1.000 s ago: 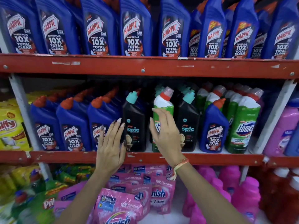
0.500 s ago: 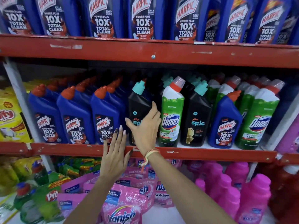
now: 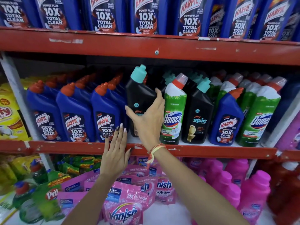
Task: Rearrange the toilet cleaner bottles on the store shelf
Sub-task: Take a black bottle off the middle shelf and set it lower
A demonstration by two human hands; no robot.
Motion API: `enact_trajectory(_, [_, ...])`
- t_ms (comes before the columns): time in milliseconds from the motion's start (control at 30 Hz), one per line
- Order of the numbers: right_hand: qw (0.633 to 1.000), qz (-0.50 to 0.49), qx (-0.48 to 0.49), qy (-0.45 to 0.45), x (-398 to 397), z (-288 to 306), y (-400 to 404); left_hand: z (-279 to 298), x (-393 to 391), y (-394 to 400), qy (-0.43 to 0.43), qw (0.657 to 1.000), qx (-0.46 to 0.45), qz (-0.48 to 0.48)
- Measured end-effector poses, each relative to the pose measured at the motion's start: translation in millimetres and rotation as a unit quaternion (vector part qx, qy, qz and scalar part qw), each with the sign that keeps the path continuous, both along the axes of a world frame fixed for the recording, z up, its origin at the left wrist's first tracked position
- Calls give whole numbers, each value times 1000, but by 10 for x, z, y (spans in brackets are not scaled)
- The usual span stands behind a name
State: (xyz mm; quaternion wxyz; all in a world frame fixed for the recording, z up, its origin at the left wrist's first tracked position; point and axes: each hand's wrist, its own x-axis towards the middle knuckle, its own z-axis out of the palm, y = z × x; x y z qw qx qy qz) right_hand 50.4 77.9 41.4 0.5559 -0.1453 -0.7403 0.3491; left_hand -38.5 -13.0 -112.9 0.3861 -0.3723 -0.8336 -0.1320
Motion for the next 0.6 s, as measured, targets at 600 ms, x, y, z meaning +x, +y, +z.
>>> enact_trajectory(600, [997, -10, -49, -53, 1141, -684, 93, -8, 94, 29, -40, 999, 27, -10])
